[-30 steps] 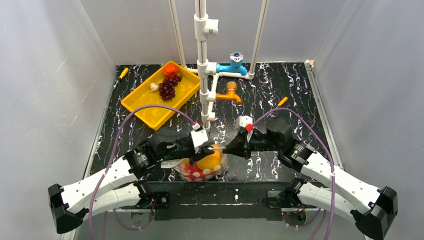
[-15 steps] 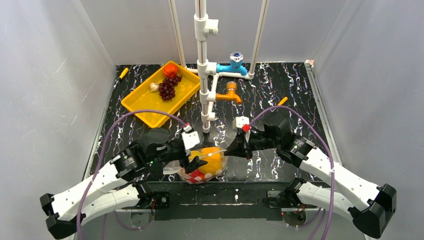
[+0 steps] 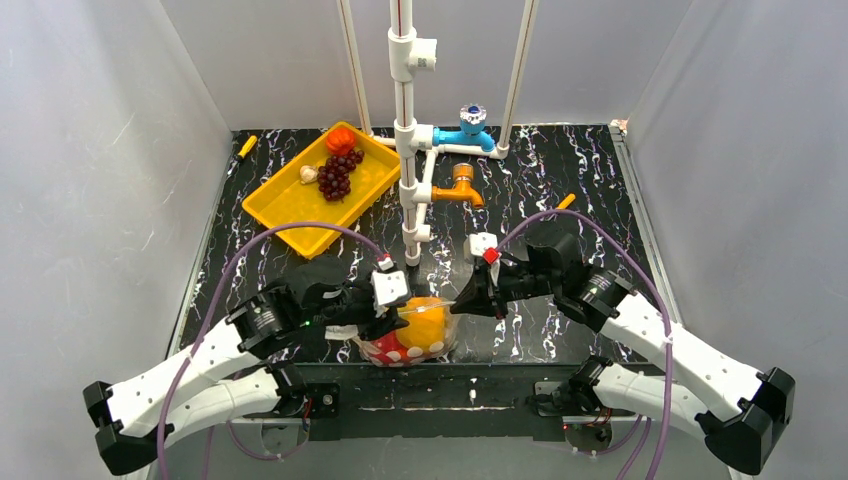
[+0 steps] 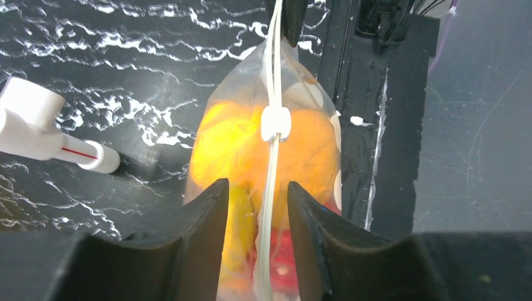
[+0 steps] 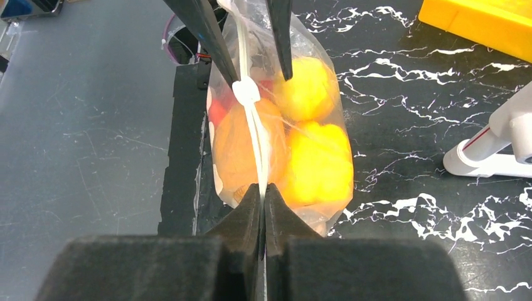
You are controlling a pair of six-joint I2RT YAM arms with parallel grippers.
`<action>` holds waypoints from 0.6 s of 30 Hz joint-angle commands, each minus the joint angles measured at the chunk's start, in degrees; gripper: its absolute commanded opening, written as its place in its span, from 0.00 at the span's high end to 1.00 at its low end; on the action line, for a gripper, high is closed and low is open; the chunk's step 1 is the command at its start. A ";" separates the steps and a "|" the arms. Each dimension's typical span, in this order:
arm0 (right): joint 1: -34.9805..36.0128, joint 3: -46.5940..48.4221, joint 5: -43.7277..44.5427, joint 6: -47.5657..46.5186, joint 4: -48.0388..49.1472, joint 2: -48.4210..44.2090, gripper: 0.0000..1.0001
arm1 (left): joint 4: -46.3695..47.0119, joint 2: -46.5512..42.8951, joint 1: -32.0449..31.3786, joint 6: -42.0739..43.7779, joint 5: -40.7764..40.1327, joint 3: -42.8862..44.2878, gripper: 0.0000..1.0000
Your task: Place the food in the zip-top bag and seal the zipper
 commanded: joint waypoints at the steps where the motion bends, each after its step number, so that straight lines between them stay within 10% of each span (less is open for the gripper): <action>1: -0.06 4.82 0.84 -1.84 -3.27 0.32 0.84 | -0.24 2.47 0.15 1.04 1.67 2.19 0.75; 4: 0.90 7.10 3.66 -5.67 -8.09 0.62 0.64 | 0.55 2.03 0.15 0.82 0.98 1.87 1.00; 9: 5.35 10.84 10.49 -12.55 -11.74 2.09 0.41 | 1.41 0.55 0.15 0.55 0.79 1.19 1.00; 18: 12.50 18.96 14.87 -19.98 -10.03 10.81 0.35 | 2.62 -0.16 0.15 -0.45 1.35 1.36 1.00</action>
